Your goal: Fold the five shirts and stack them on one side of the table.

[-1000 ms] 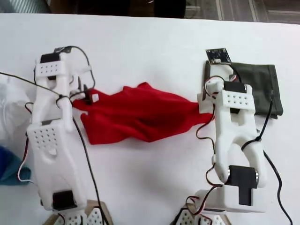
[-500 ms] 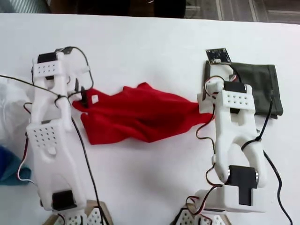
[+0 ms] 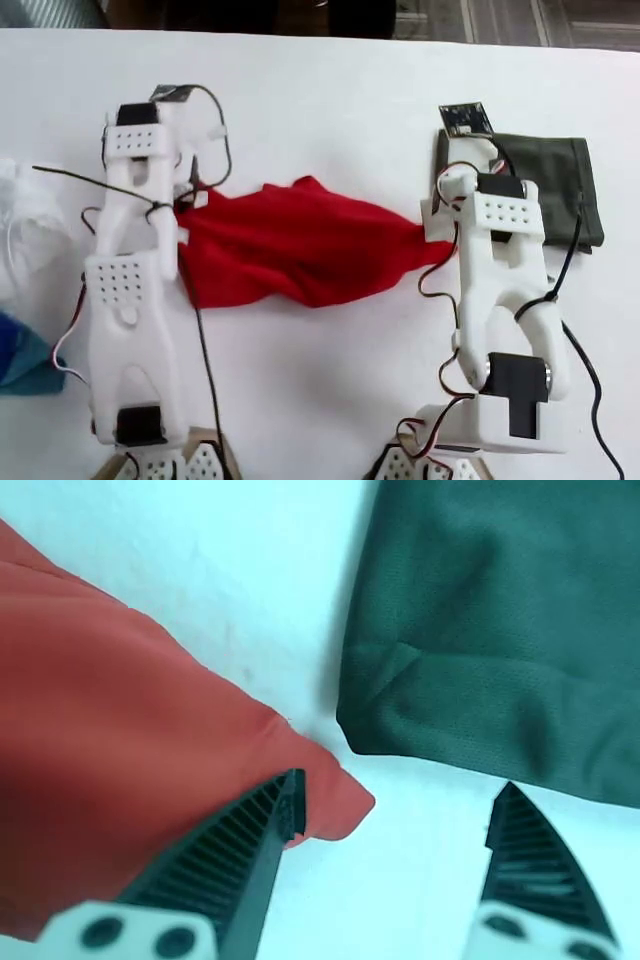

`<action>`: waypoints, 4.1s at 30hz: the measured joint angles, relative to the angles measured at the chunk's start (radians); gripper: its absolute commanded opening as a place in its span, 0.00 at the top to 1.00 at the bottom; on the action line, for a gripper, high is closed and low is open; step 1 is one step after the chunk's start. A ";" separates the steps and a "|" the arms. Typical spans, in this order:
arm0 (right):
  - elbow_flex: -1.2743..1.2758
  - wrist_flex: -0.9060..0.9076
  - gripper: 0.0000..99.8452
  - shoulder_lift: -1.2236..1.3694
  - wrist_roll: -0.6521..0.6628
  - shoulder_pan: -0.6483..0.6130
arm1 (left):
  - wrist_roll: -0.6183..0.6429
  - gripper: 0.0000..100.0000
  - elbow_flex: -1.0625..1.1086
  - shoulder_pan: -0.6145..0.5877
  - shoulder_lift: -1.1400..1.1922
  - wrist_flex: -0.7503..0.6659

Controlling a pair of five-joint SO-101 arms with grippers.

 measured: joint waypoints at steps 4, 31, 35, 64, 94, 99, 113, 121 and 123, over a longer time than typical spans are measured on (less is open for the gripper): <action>0.003 0.000 0.71 0.000 0.000 0.000 | 0.000 0.97 -0.034 0.002 0.002 0.035; 0.060 -0.133 0.71 -0.299 -0.130 -0.236 | -0.244 0.97 0.865 -0.201 -0.890 0.098; -0.226 -0.012 0.71 -0.091 -0.166 -0.347 | -0.313 0.97 1.042 -0.242 -0.977 0.089; -0.451 0.658 0.73 0.397 -0.023 -0.582 | -0.333 0.97 1.237 -0.245 -1.031 -0.110; -1.117 0.566 0.73 0.804 0.002 -0.549 | -0.333 0.97 1.329 -0.247 -1.031 -0.135; -1.347 0.655 0.73 1.042 0.000 -0.557 | -0.333 0.97 1.330 -0.247 -1.031 -0.135; -1.384 0.663 0.98 1.073 -0.002 -0.551 | -0.333 0.97 1.330 -0.245 -1.031 -0.169; -1.206 0.663 0.98 0.747 0.000 -0.494 | -0.333 0.97 1.329 -0.245 -1.031 -0.169; -1.134 0.663 0.98 0.640 0.000 -0.477 | -0.333 0.97 1.295 -0.245 -1.031 -0.132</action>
